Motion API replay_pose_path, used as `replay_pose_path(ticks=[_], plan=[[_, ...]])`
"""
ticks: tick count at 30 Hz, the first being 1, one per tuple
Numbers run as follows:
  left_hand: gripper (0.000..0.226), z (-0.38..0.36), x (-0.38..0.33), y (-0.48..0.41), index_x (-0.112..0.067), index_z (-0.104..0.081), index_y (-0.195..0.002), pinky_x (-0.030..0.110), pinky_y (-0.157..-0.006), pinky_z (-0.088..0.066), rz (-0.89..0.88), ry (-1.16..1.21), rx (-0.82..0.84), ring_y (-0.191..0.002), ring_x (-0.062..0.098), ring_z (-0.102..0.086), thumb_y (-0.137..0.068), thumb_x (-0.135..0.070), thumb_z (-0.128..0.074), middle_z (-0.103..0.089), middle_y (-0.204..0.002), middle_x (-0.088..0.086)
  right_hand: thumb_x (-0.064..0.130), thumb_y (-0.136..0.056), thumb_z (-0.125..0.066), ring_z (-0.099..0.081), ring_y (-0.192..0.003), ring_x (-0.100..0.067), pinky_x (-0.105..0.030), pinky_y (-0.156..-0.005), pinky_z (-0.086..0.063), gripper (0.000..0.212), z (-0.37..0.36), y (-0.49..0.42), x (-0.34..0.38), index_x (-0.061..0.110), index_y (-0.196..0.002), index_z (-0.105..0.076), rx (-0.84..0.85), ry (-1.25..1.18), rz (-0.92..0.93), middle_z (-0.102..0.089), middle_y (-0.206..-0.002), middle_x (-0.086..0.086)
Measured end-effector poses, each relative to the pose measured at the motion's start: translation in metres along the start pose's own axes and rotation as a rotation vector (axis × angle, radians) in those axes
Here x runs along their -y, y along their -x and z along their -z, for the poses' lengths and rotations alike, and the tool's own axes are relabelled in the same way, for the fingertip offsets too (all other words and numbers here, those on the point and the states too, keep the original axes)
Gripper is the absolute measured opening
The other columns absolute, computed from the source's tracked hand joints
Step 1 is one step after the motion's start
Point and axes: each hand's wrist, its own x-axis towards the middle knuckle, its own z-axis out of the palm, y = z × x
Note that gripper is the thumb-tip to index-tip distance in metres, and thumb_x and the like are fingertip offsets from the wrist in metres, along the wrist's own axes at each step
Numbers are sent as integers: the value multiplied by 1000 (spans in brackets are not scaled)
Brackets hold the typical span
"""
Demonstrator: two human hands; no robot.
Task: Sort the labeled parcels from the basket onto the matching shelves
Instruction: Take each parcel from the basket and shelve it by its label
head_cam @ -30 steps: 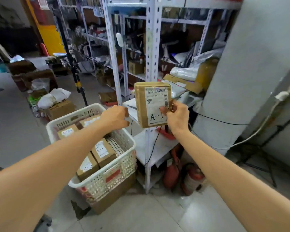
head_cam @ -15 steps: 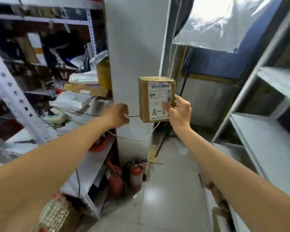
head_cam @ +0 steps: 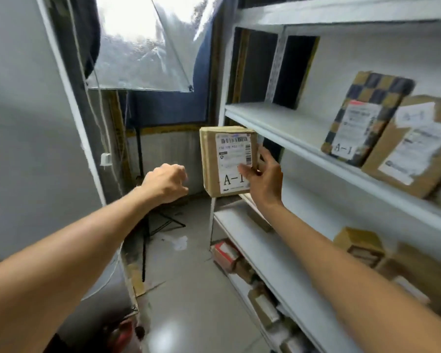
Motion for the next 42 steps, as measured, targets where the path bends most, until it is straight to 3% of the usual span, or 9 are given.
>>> replay_pose_path(ticks=[5, 13, 17, 22, 29, 33, 38, 42], plan=[[27, -21, -42, -27, -22, -64, -109, 35, -81, -52, -171, 81, 43, -94, 25, -63, -84, -28, -68, -67, -106, 4, 9, -84, -69, -65, -103, -24, -42, -82, -58, 55, 36, -4, -11, 22, -134, -50, -203, 86, -30, -67, -118, -5], [31, -37, -95, -83, -20, -62, -113, 32, -76, -49, -340, 94, 87, -91, 21, -61, -84, -27, -68, -67, -107, 3, 13, -84, -70, -65, -104, -23, -42, -83, -58, 58, 70, -40, -22, 22, -137, -47, -343, 138, -42, -67, -118, -6], [34, -46, -115, -112, -17, -61, -116, 32, -76, -53, -413, 54, 110, -90, 19, -64, -85, -26, -68, -68, -107, 3, 12, -84, -70, -64, -105, -20, -33, -82, -58, 60, 80, -62, -31, 21, -139, -46, -393, 132, -25, -66, -119, -5], [34, -49, -136, -154, -19, -60, -117, 35, -79, -56, -464, 15, 112, -90, 18, -65, -86, -28, -68, -68, -108, 3, 11, -84, -70, -63, -109, -23, -43, -85, -57, 61, 82, -98, -48, 22, -139, -47, -456, 119, -34, -65, -122, -5], [35, -66, -149, -201, -18, -58, -119, 29, -76, -53, -495, -54, 126, -93, 18, -64, -87, -30, -67, -66, -113, 3, 12, -83, -72, -62, -111, -21, -39, -85, -57, 62, 74, -143, -66, 21, -139, -47, -559, 98, 53, -65, -120, -7], [38, -65, -161, -226, -20, -59, -122, 34, -82, -53, -512, -39, 132, -98, 21, -63, -87, -32, -67, -65, -115, 3, 15, -85, -69, -59, -113, -19, -38, -87, -55, 60, 74, -171, -68, 20, -139, -45, -655, 178, 70, -62, -125, -3], [33, -56, -179, -266, -21, -61, -116, 29, -71, -48, -551, -8, 93, -90, 20, -61, -85, -31, -67, -64, -110, 3, 17, -86, -68, -57, -118, -22, -43, -92, -52, 59, 73, -210, -72, 20, -140, -44, -756, 287, 61, -61, -129, -3], [31, -55, -187, -299, -20, -63, -112, 37, -77, -56, -621, 10, 90, -88, 23, -64, -83, -30, -67, -67, -103, 4, 13, -89, -64, -58, -118, -21, -40, -94, -51, 58, 67, -234, -76, 19, -142, -42, -781, 354, 49, -61, -129, -4]])
